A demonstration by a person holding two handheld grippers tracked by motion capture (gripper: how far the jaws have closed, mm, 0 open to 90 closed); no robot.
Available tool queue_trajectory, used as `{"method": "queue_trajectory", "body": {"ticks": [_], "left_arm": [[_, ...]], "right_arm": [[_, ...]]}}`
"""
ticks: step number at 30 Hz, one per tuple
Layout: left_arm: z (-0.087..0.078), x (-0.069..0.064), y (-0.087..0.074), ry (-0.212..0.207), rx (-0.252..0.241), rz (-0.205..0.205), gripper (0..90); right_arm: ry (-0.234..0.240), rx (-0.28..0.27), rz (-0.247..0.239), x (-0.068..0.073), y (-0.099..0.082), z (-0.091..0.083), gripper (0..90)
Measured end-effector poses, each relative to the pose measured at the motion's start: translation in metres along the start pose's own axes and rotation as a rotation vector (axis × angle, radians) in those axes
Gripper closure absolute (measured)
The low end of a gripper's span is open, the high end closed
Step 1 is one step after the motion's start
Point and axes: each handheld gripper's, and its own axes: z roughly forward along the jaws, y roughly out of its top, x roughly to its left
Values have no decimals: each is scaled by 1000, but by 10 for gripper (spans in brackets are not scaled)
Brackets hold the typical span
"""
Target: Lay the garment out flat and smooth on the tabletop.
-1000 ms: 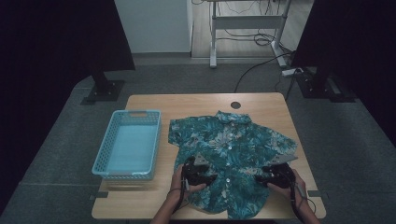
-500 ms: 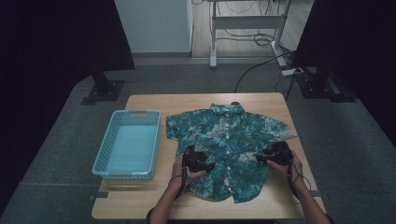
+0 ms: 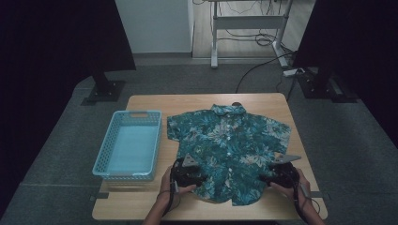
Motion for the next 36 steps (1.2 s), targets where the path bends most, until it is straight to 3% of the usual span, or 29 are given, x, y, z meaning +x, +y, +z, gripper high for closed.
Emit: {"method": "queue_trajectory", "body": {"ticks": [8, 12, 15, 18, 20, 23, 30, 33, 36], "left_arm": [[-1, -6, -10, -12, -14, 20, 449], [-6, -9, -17, -12, -25, 27, 450], [-12, -12, -21, 4, -24, 31, 450], [-20, -21, -19, 6, -81, 29, 460], [-23, -33, -11, -8, -107, 50, 461], [-17, -56, 9, -53, -107, 105, 453], [32, -116, 47, -157, -60, 233, 433], [52, -142, 54, -171, -27, 301, 413], [67, -159, 57, -180, -3, 335, 403]], "right_arm": [[21, -28, 36, 0, -22, -9, 383], [38, -102, 74, -1, -28, -23, 382], [29, -103, 71, 0, -32, -32, 382], [21, -91, 76, -2, -38, -35, 382], [27, -99, 95, -6, -41, -34, 382], [32, -119, 125, -12, -44, -33, 382], [24, -143, 165, -25, -45, -35, 382], [15, -148, 186, -30, -49, -36, 384], [10, -157, 200, -35, -52, -39, 385]]}}
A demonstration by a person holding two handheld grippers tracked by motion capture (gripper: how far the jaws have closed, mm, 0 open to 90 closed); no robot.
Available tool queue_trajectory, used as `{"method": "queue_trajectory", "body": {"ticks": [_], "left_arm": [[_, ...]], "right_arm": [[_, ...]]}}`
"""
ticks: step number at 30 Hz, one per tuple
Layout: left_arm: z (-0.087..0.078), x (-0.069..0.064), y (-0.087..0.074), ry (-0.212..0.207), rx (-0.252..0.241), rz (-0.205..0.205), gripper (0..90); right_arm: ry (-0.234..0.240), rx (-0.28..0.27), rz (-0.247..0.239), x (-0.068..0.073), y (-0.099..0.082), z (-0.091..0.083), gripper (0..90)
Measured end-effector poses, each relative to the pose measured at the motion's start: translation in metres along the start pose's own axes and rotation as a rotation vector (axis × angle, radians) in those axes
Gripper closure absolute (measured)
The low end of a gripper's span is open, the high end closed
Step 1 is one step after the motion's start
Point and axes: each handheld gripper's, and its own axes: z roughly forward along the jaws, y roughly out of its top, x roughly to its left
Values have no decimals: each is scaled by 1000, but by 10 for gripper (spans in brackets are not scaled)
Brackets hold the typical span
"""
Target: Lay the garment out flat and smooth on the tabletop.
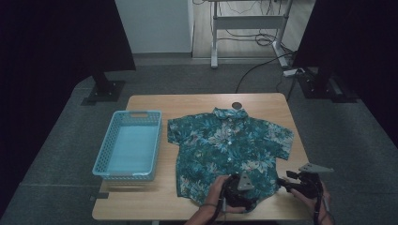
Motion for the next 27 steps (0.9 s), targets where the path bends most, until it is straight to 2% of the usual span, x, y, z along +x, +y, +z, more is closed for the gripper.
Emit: {"method": "queue_trajectory", "body": {"ticks": [3, 7, 10, 12, 14, 16, 18, 20, 22, 24, 27], "left_arm": [[13, -9, 5, 14, 21, 33, 383], [28, -12, 7, 68, 58, 65, 388], [34, -10, 4, 105, 65, 58, 470], [35, -6, 2, 85, 49, 29, 589], [34, -3, 1, 72, 48, 28, 726], [31, -3, 1, 37, 24, 5, 865], [24, -3, 3, -8, -4, -15, 897], [11, 1, 6, -51, -61, -54, 898], [-6, 12, 9, -61, -126, -100, 898], [-25, 34, 9, -53, -188, -178, 898], [-50, 78, -2, -29, -258, -335, 897]], "right_arm": [[-3, -4, 2, -1, 0, -1, 385], [-1, -6, -2, 0, 1, -1, 385], [0, -9, -4, 1, 1, -1, 385], [-1, -14, -1, 0, 1, -1, 385], [-5, -19, 4, -1, 1, -3, 388], [-7, -25, 9, -3, 1, -5, 390], [-13, -32, 16, -4, 0, -7, 392], [-19, -43, 20, -7, 0, -11, 395], [-29, -57, 30, -9, -1, -15, 397], [-36, -70, 39, -12, -1, -19, 399], [-38, -80, 41, -12, -2, -22, 399]]}}
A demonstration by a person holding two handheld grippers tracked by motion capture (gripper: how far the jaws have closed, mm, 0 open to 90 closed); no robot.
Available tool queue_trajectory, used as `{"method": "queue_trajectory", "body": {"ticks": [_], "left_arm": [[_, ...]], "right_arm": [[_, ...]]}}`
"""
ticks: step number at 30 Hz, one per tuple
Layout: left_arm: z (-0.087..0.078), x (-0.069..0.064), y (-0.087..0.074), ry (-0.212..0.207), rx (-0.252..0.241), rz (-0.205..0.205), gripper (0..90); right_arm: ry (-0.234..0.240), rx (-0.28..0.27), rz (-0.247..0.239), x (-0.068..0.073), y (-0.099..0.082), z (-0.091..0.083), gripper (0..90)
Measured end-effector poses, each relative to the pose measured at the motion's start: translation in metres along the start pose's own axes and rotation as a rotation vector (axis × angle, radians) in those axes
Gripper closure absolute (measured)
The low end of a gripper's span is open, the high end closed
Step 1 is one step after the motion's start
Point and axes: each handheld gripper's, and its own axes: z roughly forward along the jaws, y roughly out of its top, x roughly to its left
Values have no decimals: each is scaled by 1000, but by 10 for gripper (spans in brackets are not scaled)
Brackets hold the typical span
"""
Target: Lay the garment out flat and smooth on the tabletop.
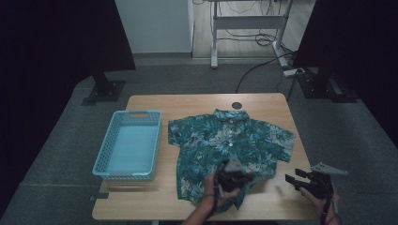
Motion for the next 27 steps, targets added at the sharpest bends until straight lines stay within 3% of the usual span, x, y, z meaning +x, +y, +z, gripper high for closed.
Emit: {"method": "queue_trajectory", "body": {"ticks": [3, 7, 11, 15, 20, 27], "left_arm": [[-15, 40, -2, 70, -6, -101, 889], [-14, 65, -15, 155, 55, -138, 808], [-5, 70, -25, 189, 101, -151, 642], [-5, 67, -28, 190, 121, -128, 583], [-21, 69, -30, 214, 138, -94, 545], [-46, 91, -43, 272, 137, -143, 524]], "right_arm": [[8, 5, -10, 1, 0, 1, 399], [17, 18, -23, 5, 2, 8, 399], [48, 16, -64, 16, 5, 11, 398], [77, 9, -125, 30, 9, 11, 396], [112, 27, -191, 47, 15, 21, 395], [136, 78, -312, 81, 34, 58, 398]]}}
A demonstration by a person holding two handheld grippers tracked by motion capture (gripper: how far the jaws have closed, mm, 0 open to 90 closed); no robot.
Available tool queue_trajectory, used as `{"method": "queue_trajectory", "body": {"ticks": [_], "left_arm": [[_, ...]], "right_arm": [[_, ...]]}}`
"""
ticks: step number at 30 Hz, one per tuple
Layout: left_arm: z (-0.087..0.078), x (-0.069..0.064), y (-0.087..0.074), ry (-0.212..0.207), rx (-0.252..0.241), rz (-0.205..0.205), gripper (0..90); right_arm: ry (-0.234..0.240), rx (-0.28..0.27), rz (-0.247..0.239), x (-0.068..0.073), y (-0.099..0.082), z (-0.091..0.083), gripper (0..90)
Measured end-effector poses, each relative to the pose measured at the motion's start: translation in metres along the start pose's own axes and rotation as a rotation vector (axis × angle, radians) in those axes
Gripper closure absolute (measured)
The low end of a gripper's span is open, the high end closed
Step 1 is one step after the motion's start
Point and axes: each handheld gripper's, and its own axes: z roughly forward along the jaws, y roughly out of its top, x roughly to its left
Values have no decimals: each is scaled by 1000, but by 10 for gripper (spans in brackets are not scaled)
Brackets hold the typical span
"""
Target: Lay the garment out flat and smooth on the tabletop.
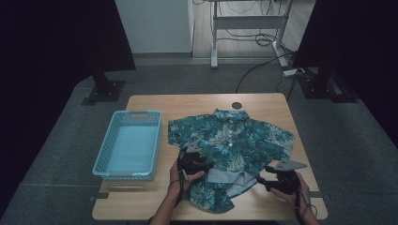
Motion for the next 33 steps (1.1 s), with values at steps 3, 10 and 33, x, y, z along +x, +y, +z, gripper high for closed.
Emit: {"method": "queue_trajectory", "body": {"ticks": [3, 10, 33], "left_arm": [[-3, 6, -6, 5, 5, -2, 521], [-5, 8, -13, 4, 11, 14, 504], [-5, 9, -17, 41, 11, 30, 512]], "right_arm": [[-6, 22, -62, 9, 13, 12, 419], [-51, 111, -137, 16, 26, 34, 463], [19, -7, 18, 11, 6, -18, 835]]}}
